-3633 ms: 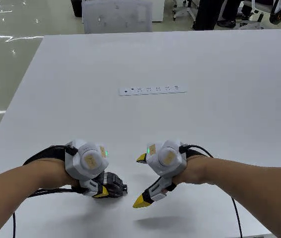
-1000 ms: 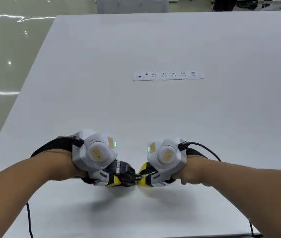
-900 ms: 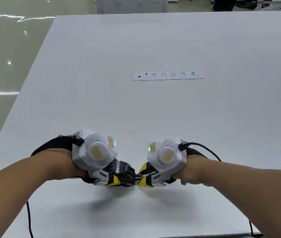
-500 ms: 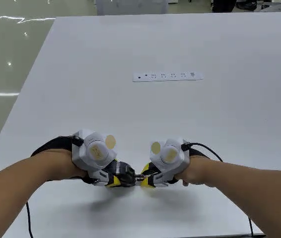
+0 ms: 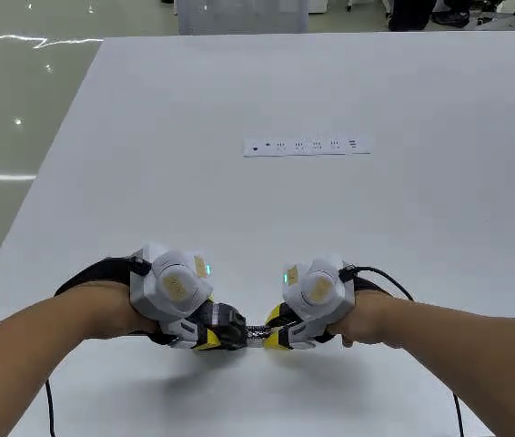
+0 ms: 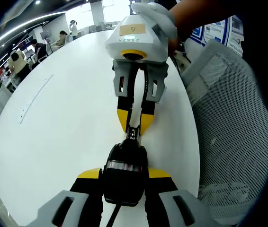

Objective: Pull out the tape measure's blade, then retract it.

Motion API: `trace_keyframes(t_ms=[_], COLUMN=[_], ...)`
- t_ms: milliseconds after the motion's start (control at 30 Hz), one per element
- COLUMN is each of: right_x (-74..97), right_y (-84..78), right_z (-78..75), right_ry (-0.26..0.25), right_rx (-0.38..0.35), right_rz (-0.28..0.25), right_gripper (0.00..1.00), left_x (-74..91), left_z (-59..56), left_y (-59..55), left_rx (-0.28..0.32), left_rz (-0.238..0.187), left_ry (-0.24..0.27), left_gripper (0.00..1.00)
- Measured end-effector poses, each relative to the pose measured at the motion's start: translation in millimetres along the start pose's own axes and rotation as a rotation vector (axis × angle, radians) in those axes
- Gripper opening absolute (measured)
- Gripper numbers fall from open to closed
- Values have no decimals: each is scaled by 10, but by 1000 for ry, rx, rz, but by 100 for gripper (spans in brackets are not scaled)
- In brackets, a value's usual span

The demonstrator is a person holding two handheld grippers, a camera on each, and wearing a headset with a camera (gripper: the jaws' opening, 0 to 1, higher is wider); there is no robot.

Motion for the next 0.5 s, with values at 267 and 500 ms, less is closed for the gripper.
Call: trace_keyframes(t_ms=[267, 500], right_x=[37, 82], right_y=[-33, -80], right_z=[-16, -32], right_ry=[-3, -2], right_rx=[2, -22], right_rz=[7, -2], right_gripper=[13, 13], left_x=[2, 0], left_z=[1, 1], left_y=[-1, -1], left_rx=[0, 4], left_rz=[3, 2], left_ry=[2, 4], left_gripper=[30, 30])
Point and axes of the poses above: the centre of the closed fingertips' face, and the gripper's own axes: x roughly backward along the fingers, z roughly to its left, y roughly out of its top, the point moved 10 cm from there along x, roughly backward along the fingers, and after that the axes turned 11 degrees about -x, right-handed, at the moved point
